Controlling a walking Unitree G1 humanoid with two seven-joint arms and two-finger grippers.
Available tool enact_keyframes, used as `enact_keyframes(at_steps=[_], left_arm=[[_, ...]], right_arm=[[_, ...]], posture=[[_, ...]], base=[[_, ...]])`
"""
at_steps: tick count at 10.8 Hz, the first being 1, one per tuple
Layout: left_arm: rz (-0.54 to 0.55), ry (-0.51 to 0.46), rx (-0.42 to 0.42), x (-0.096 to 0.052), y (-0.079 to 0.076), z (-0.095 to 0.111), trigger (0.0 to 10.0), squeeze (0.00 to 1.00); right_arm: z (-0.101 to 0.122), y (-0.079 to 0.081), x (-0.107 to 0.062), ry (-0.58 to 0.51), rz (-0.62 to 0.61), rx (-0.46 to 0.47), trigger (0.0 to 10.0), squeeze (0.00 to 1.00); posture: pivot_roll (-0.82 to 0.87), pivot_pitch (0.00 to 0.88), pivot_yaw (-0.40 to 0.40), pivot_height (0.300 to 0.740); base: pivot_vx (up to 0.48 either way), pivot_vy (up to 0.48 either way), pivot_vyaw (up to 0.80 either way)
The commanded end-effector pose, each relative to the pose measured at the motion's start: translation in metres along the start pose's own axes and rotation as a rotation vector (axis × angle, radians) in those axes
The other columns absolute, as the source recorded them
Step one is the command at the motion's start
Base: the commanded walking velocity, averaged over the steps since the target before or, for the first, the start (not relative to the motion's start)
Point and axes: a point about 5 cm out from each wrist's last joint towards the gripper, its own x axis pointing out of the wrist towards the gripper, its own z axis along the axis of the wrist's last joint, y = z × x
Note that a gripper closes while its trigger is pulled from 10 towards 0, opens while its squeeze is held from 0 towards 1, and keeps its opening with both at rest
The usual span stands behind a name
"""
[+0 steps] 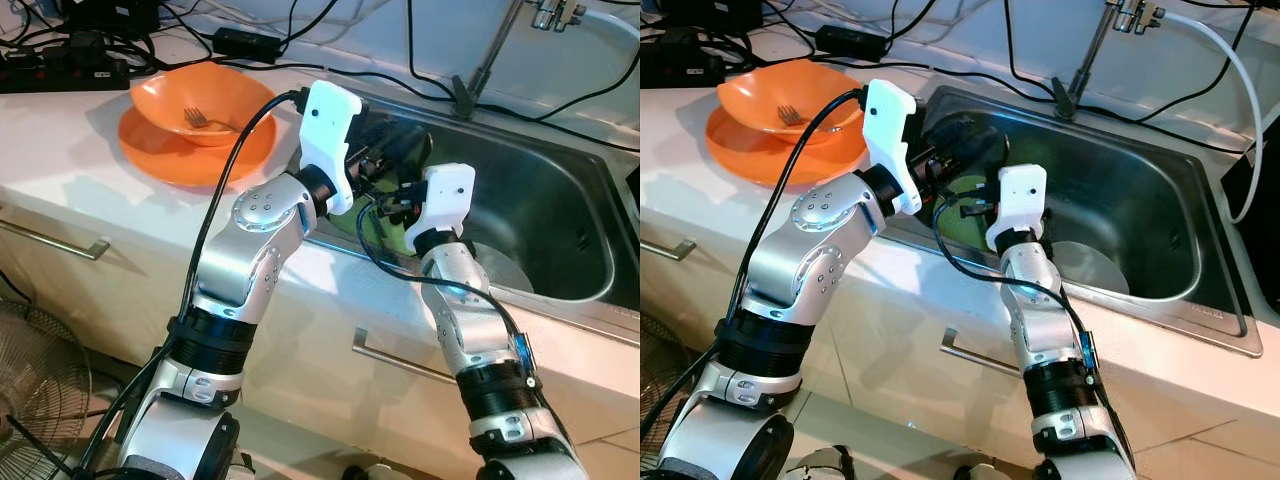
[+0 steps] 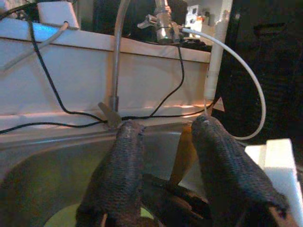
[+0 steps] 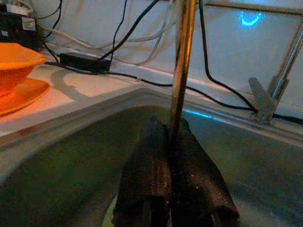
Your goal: Kitchen organization
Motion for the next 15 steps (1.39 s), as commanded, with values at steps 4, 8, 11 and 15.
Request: enact_keyframes(at_steps=[4,8,11,15], left_arm=[[0.099,0.069,0.030,-0.009,0.014,-0.013,10.0,0.00],[0.090,0.311,0.152,-0.031,0.011,-0.054,10.0,0.00],[0.052,0.399,0.128,-0.039,0.004,-0.067,10.0,0.00],[0.029,0.452,0.113,-0.044,-0.001,-0.074,10.0,0.00]], right_arm=[[-0.002,-0.030,0.014,0.047,-0.107,-0.052,10.0,0.00],[-0.019,-0.048,0.025,0.191,-0.177,-0.078,10.0,0.00],[-0.032,-0.049,0.031,0.303,-0.169,-0.067,10.0,0.00],[-0.043,-0.048,0.030,0.372,-0.157,-0.069,10.0,0.48]], posture=[[0.07,0.067,-0.117,0.740],[0.08,0.070,-0.120,0.740],[0.09,0.076,-0.130,0.740],[0.09,0.081,-0.137,0.740]], base=[[0.000,0.000,0.00],[0.000,0.000,0.00],[0.000,0.000,0.00],[0.000,0.000,0.00]])
